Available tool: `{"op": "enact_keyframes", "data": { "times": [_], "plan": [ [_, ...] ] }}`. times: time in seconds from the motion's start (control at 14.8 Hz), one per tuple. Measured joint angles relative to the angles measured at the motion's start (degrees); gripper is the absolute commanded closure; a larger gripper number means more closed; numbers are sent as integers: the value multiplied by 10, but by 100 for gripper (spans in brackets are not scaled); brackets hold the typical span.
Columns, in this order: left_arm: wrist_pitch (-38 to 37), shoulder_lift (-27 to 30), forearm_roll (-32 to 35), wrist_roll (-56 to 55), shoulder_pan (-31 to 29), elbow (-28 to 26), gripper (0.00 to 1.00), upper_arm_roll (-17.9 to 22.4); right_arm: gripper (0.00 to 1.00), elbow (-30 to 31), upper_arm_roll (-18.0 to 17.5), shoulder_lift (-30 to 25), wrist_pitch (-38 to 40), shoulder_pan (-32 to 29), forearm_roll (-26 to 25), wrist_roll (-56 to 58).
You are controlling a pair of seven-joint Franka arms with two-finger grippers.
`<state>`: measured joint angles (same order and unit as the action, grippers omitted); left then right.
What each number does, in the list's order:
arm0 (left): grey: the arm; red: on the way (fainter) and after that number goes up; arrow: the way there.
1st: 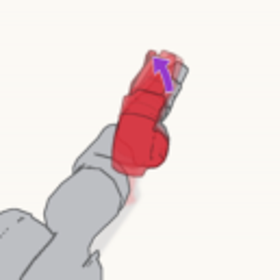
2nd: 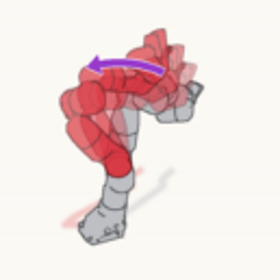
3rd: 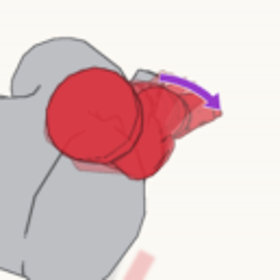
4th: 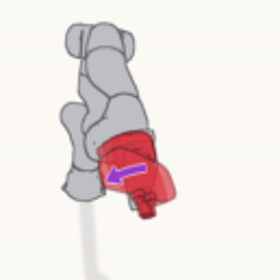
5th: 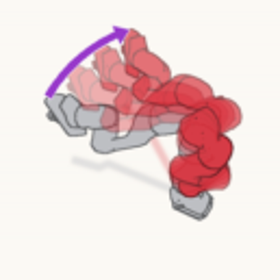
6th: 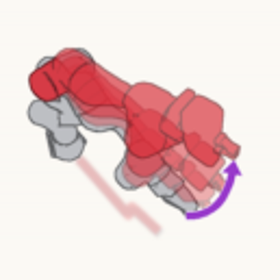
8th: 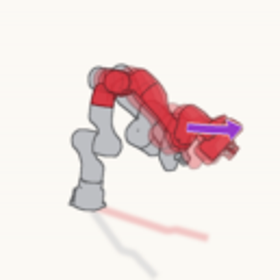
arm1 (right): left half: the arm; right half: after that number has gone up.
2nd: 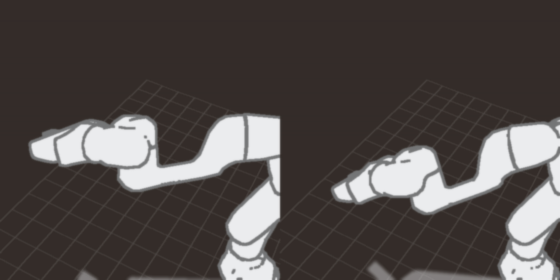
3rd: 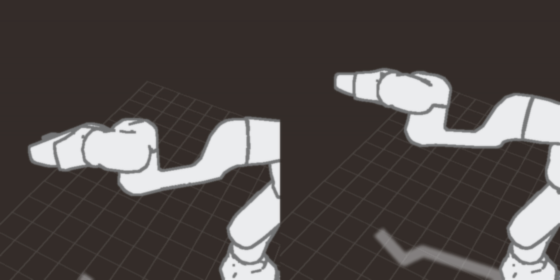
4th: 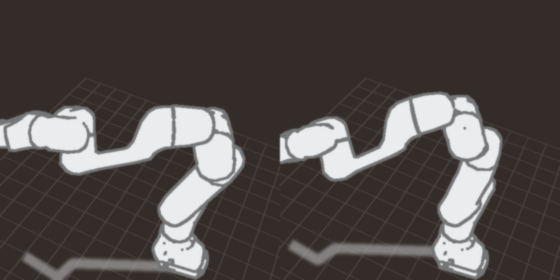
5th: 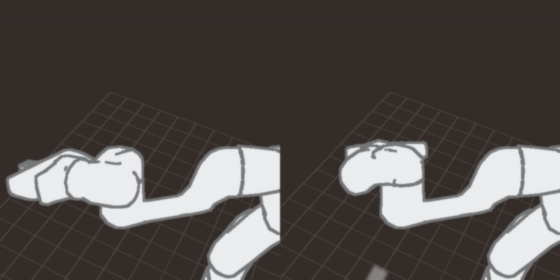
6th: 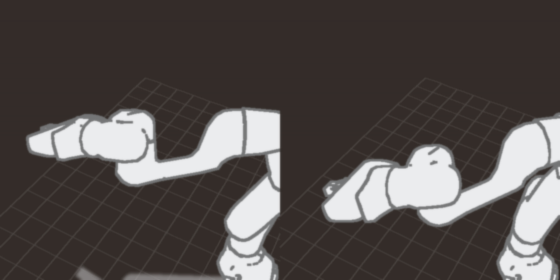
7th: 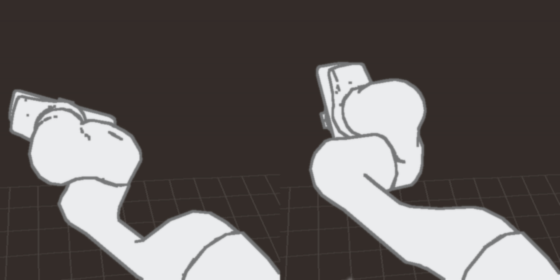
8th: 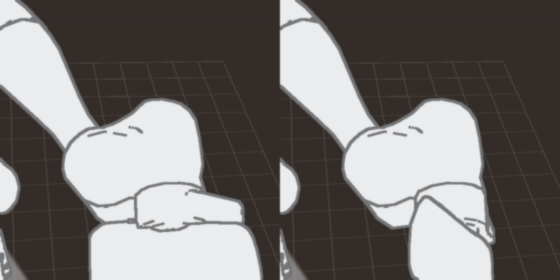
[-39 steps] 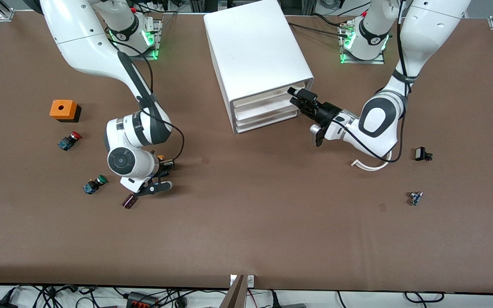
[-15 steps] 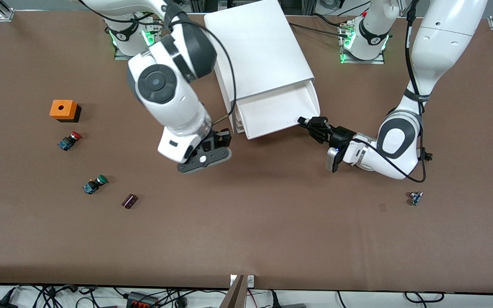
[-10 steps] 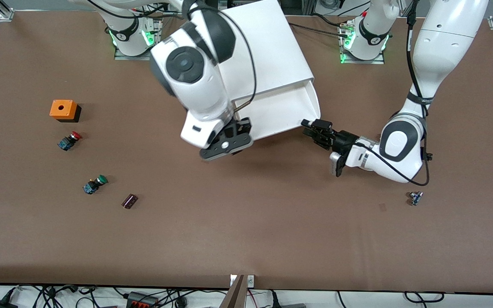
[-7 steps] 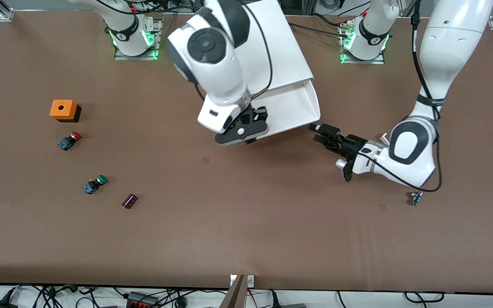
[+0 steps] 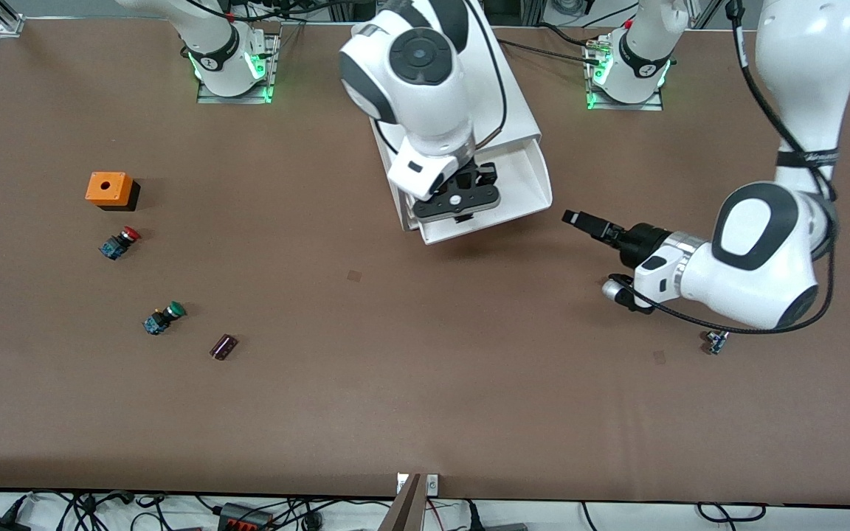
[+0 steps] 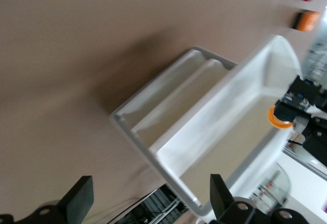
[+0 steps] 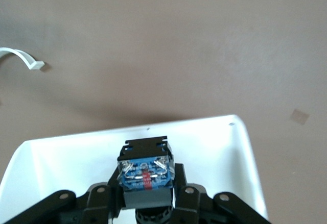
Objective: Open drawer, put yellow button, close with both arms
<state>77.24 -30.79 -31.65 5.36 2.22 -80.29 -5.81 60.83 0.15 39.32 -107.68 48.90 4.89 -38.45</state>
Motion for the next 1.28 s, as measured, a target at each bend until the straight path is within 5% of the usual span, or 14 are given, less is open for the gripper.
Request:
{"op": "enact_keyframes", "data": {
  "times": [0.4, 0.74, 0.81, 0.88, 1.28],
  "plan": [
    [-37, 55, 203, -100, 6, 40, 0, -5, 100, -1, 0, 16, -1, 15, -2, -18],
    [-51, 51, 236, -108, 1, 107, 0, 4, 100, -1, 0, 35, 10, 20, -2, -19],
    [-51, 45, 236, -108, -1, 109, 0, 5, 62, -1, 0, 38, 13, 23, -2, -19],
    [-51, 39, 236, -111, -2, 109, 0, 5, 1, -2, 0, 38, 17, 25, -2, -19],
    [-49, 25, 236, -155, 3, 116, 0, 4, 0, -34, 5, 36, 26, 25, -1, -51]
  ]
}}
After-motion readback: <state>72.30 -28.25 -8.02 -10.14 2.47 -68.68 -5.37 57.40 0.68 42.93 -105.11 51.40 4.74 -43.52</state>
